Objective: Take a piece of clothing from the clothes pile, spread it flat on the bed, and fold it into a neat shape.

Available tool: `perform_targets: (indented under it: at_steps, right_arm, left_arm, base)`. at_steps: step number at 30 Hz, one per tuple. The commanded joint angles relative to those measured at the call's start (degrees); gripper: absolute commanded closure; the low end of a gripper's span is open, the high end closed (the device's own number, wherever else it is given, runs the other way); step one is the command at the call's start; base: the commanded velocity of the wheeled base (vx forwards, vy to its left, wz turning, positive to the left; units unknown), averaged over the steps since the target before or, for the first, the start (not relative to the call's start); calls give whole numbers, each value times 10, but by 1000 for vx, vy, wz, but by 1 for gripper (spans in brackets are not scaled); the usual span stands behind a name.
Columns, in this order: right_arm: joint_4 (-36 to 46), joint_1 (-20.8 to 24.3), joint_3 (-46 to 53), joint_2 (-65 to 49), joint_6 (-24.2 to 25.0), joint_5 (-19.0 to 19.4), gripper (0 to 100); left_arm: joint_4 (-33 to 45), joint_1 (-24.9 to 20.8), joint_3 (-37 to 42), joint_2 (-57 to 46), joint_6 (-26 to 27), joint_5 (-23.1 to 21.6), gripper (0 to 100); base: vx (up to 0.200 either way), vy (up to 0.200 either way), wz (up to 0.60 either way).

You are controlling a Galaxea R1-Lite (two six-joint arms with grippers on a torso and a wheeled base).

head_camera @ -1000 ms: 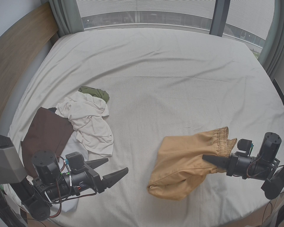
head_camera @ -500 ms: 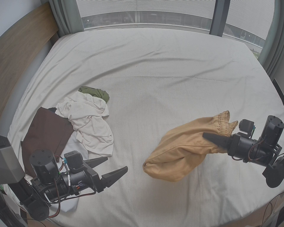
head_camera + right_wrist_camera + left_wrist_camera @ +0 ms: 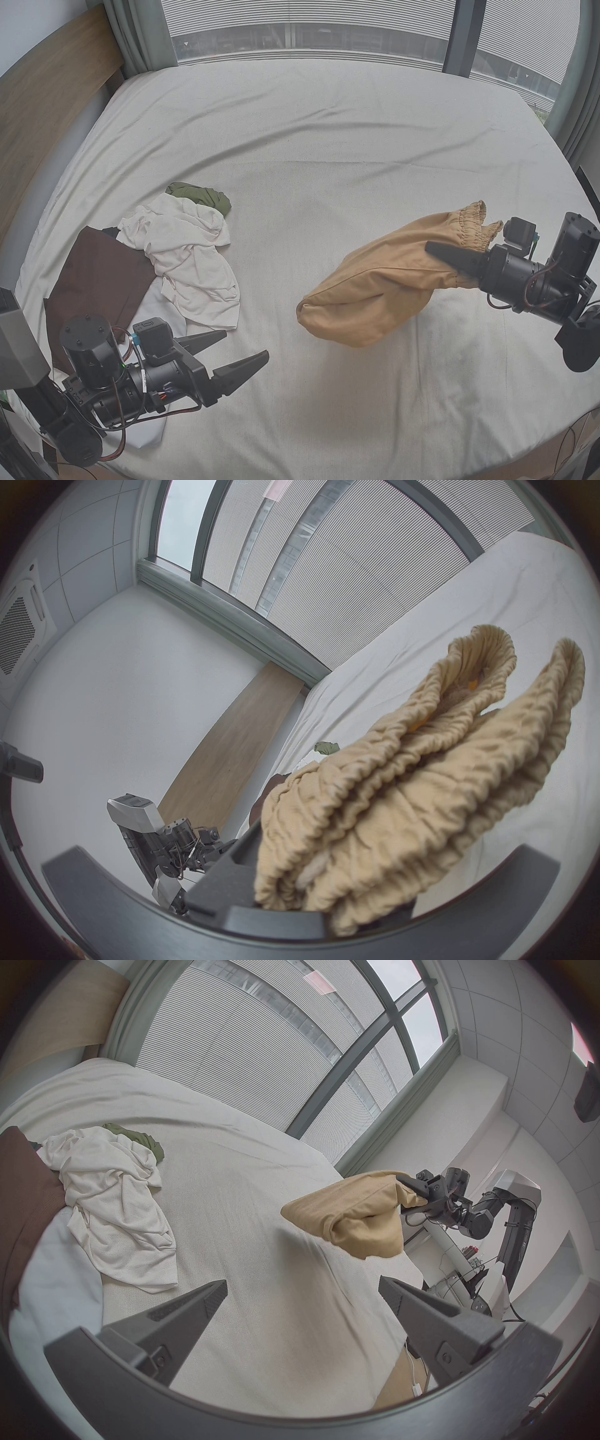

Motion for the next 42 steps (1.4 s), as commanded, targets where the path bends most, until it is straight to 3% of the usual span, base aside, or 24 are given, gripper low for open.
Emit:
perform_targets:
  at_steps: [1,22,23,42]
  right_arm:
    - [27,0,-42,1,0,0,100]
    - [151,2,-249,86,-1,0,100]
    - [179,4,-305,113,-1,0,100]
    - [304,9,-627,285,0,-1,100]
  left_arm:
    - [0,0,4,-4,-1,0,0]
    - [0,2,7,-16,-2,0,0]
    - [0,5,7,-17,-2,-1,0]
    - [0,12,10,-16,-5,-1,0]
  base:
    - [0,0,0]
    - [0,0,0]
    - [0,0,0]
    - [0,0,0]
